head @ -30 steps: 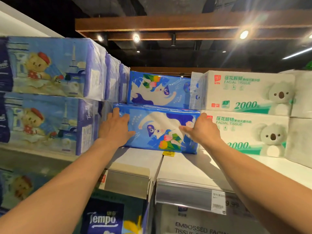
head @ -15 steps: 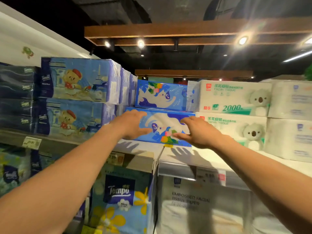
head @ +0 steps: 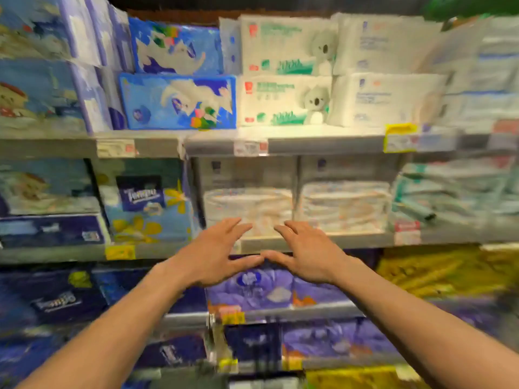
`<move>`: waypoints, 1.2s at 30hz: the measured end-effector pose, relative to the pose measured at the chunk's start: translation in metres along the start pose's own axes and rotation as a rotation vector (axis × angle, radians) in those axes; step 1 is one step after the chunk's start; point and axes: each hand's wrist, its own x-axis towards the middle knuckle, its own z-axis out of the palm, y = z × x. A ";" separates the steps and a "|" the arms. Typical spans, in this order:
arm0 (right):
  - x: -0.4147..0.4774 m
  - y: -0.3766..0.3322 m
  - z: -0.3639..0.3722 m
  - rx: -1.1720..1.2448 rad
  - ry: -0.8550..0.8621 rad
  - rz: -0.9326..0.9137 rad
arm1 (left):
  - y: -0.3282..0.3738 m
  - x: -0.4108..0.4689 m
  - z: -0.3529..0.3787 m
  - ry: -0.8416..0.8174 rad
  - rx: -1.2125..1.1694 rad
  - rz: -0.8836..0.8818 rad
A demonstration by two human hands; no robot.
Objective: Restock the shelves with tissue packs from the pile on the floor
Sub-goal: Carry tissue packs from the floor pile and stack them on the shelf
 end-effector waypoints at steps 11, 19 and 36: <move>-0.358 0.192 0.040 0.102 -0.132 0.536 | 0.307 0.014 0.157 -0.336 -0.035 0.306; -0.612 0.328 -0.001 0.080 -0.155 0.955 | 0.601 0.044 0.243 -0.443 -0.080 0.672; -1.006 0.625 -0.039 0.157 0.033 1.824 | 1.178 0.190 0.434 -0.690 -0.097 1.378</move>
